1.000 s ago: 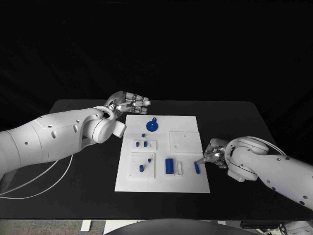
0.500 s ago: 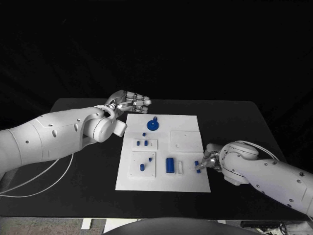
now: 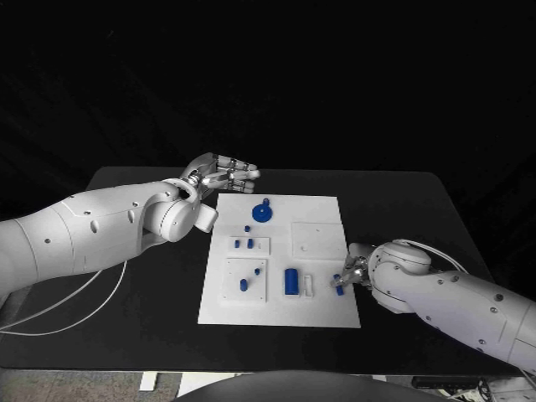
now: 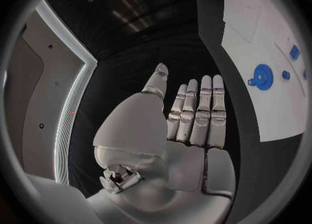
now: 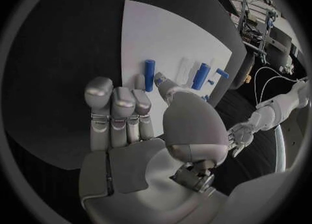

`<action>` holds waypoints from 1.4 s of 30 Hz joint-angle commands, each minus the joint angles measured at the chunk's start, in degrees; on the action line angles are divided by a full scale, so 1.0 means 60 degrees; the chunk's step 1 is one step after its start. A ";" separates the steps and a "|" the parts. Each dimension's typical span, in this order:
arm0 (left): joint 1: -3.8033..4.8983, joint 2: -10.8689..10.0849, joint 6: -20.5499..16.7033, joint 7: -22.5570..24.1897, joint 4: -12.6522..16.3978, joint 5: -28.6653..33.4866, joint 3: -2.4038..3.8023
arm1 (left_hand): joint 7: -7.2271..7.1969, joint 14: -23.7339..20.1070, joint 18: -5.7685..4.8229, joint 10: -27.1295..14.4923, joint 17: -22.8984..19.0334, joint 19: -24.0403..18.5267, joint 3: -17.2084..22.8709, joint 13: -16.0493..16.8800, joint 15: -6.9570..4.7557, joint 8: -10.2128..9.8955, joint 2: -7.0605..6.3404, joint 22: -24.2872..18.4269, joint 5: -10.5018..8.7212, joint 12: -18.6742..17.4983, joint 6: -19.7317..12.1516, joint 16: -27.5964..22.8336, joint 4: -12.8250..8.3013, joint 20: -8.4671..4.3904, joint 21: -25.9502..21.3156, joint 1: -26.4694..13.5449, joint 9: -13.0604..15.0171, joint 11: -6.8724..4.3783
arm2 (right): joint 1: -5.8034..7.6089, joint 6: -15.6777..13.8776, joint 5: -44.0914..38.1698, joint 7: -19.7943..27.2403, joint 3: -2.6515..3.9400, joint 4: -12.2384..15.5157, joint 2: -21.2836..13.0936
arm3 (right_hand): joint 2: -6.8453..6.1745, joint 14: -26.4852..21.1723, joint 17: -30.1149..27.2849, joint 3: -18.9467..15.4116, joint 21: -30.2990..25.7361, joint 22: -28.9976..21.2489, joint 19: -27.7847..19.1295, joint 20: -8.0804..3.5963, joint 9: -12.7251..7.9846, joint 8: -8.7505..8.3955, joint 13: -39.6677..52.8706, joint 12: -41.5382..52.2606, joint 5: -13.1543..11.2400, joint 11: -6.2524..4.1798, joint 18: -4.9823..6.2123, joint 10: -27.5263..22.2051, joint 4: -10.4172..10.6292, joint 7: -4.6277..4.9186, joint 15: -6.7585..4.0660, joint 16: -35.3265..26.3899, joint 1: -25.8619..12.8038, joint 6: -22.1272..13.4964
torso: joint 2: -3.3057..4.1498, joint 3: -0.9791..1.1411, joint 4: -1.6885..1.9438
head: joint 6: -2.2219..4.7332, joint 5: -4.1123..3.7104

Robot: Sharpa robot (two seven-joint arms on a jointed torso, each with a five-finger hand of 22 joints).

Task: Assemble the parts on the task board

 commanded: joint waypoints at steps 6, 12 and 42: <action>-0.0003 0.0021 0.0173 0.0033 0.0022 -0.0016 0.0006 | 0.0034 -0.0051 0.0031 -0.0050 0.0003 0.0009 -0.0016 0.0012 -0.0020 -0.0002 -0.0031 -0.0011 0.0010 0.0056 0.0033 -0.0023 0.0053 0.0061 0.0053 -0.0061 0.0006 -0.0021 | -0.0127 0.0486 -0.0695 -0.0077 -0.0303 -0.0209 0.0206 | 0.0204 0.0018 -0.0007 0.0180 0.0037 0.0914 0.0392 0.0076 -0.4401 -0.0071 0.0014 -0.0047 0.0416 0.0053 -0.0079 -0.0030 -0.0538 0.0046 0.0062 0.0018 0.0178 -0.0103 | 0.0000 -0.0009 0.0002 | -0.0017 -0.0012; -0.0003 0.0025 0.0182 0.0007 0.0025 -0.0016 0.0006 | 0.0052 -0.0050 0.0031 -0.0053 0.0003 0.0009 -0.0013 0.0012 -0.0020 -0.0014 -0.0027 -0.0014 -0.0003 0.0056 -0.0107 -0.0022 0.0054 0.0060 0.0057 -0.0042 -0.0002 -0.0018 | -0.0129 0.1001 -0.0703 -0.0073 -0.0437 -0.0333 0.0277 | 0.0495 0.0001 -0.0068 0.0374 -0.0048 0.0901 0.0341 0.0125 -0.4750 -0.0076 -0.0066 -0.0199 0.1212 0.0104 -0.0049 -0.0159 -0.1951 0.0183 0.0113 -0.0046 0.0567 -0.0242 | -0.0006 -0.0011 0.0000 | -0.0043 -0.0014; -0.0002 -0.0010 0.0301 -0.0031 0.0064 -0.0031 0.0004 | 0.0046 -0.0053 0.0030 -0.0059 0.0003 0.0001 -0.0014 0.0011 -0.0018 -0.0004 -0.0002 -0.0018 -0.0058 0.0056 -0.0056 -0.0022 0.0038 0.0062 0.0057 -0.0029 0.0003 -0.0016 | -0.0127 -0.0969 0.1856 0.0410 -0.0380 0.0287 -0.0104 | 0.0853 -0.0009 -0.0075 0.1025 0.0073 0.0881 0.0295 0.0110 -0.5032 -0.0067 -0.0205 -0.0195 0.2890 0.0070 0.0025 -0.0186 -0.2666 0.0195 0.0082 -0.0096 0.0063 -0.0095 | -0.0007 -0.0007 -0.0007 | -0.0035 0.0024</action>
